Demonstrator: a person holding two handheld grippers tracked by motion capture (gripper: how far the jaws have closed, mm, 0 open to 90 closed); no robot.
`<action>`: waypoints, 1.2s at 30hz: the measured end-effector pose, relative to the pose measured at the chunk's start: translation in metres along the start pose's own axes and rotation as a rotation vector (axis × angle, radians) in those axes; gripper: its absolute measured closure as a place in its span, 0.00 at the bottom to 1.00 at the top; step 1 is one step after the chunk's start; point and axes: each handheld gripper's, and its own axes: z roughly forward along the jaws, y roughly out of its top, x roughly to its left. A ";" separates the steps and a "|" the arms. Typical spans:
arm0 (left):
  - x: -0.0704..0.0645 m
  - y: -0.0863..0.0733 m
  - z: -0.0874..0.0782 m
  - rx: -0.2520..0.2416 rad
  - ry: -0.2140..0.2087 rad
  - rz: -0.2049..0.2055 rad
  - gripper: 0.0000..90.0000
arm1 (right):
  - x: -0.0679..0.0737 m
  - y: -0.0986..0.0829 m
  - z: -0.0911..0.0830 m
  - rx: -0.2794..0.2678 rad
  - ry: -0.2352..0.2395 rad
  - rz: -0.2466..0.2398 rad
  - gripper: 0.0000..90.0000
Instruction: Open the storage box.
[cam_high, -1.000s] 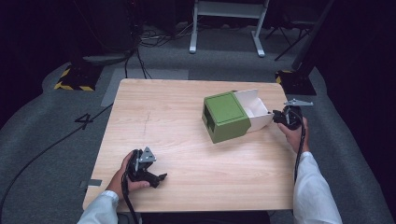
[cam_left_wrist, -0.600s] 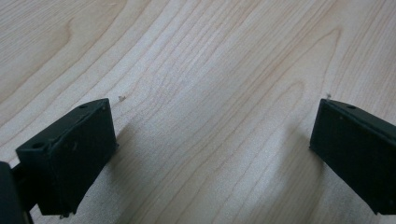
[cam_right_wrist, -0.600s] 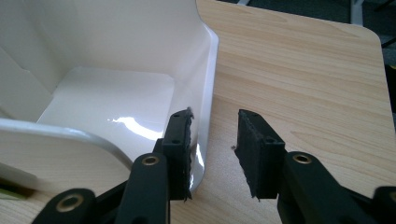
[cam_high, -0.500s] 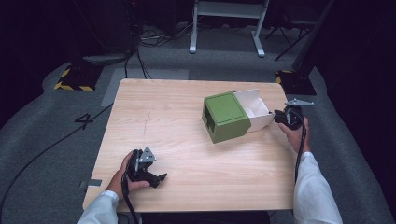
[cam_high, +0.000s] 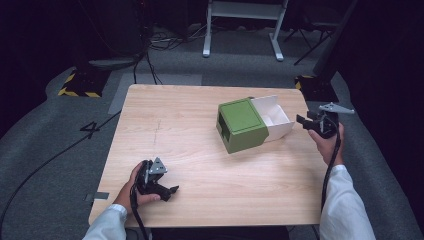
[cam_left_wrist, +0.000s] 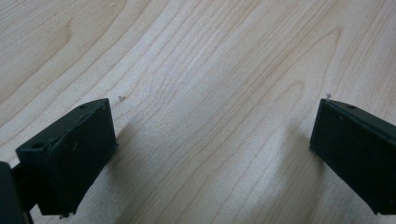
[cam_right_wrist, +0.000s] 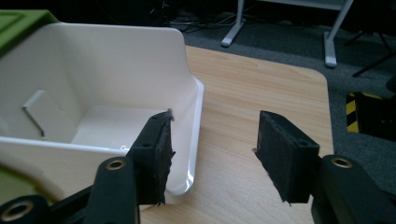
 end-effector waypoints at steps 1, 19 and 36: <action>0.000 0.000 0.000 0.000 0.000 0.000 0.00 | 0.001 0.002 -0.006 -0.006 -0.003 -0.008 0.49; 0.000 0.000 0.000 0.001 -0.001 0.000 0.00 | 0.041 -0.017 -0.066 -0.018 0.120 -0.176 0.31; 0.000 0.000 0.000 0.001 -0.001 0.000 0.00 | 0.073 -0.058 -0.080 0.045 0.230 -0.299 0.25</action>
